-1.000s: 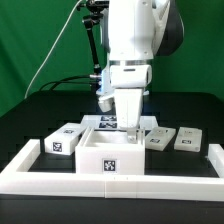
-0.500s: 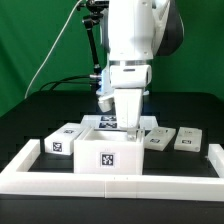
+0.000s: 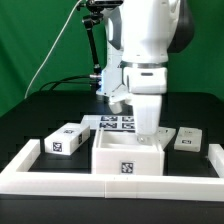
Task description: Assemble cabinet
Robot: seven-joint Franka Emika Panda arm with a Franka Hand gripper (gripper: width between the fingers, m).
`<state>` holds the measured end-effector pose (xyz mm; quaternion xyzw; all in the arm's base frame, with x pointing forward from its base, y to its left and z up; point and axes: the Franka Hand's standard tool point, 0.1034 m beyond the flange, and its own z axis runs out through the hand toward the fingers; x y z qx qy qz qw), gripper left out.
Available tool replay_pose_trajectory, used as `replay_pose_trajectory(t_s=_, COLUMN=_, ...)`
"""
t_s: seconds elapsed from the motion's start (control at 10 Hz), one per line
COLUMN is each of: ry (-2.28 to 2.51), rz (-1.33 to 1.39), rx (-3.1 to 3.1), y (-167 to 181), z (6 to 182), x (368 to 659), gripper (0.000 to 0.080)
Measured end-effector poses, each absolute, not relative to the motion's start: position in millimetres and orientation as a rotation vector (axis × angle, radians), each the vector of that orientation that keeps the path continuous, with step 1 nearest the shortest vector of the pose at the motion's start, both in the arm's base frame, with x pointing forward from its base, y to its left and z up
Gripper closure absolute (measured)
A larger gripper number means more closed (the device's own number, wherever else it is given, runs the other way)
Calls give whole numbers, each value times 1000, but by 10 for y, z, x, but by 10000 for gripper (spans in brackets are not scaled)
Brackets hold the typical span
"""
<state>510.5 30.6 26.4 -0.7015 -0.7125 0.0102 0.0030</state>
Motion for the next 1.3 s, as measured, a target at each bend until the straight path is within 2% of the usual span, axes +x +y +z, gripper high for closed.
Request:
replay_pose_trajectory(t_s=0.2, ry=-2282, rz=22, rx=-2150, y=562, z=259, x=5221, gripper=765)
replay_pose_trajectory(t_s=0.6, ry=-2276, rz=22, rx=-2155, y=552, z=254, x=5211, gripper=765)
replay_pose_trajectory(t_s=1.3, ry=-2200, rz=28, rx=-2195, y=1190, z=262, x=5303, gripper=765)
